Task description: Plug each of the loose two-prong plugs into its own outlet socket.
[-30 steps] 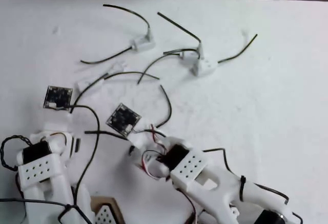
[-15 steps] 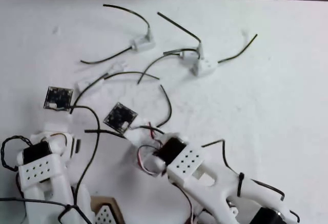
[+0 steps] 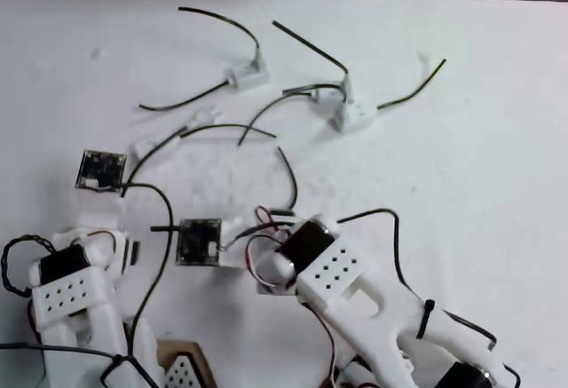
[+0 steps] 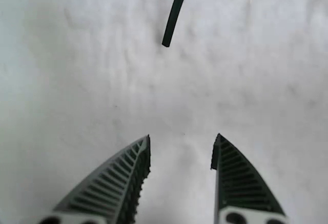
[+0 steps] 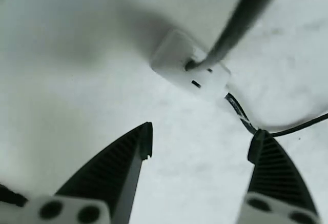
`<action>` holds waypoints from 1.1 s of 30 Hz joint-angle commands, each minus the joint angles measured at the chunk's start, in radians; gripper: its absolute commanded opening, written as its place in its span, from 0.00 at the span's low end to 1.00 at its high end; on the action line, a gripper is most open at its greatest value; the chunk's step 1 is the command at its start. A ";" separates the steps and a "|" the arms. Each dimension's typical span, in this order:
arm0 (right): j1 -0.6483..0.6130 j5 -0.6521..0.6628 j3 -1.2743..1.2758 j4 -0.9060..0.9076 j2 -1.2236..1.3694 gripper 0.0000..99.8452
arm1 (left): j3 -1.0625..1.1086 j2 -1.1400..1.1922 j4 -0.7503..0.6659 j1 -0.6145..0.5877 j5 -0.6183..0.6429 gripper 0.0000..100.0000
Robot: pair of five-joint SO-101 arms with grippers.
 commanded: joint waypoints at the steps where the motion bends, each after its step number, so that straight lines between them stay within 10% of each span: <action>1: 0.007 0.046 -0.044 -0.031 -0.001 0.29 | -0.005 -0.021 -0.017 -0.007 -0.009 0.21; 20: -0.036 0.049 -0.068 -0.374 0.440 0.29 | -0.005 -0.021 -0.017 -0.007 -0.009 0.21; 27: -0.001 0.049 -0.075 -0.369 0.493 0.01 | -0.005 -0.021 -0.017 -0.007 -0.009 0.20; 33: 0.147 0.043 -0.075 -0.320 0.437 0.02 | -0.005 -0.021 -0.017 -0.007 -0.009 0.20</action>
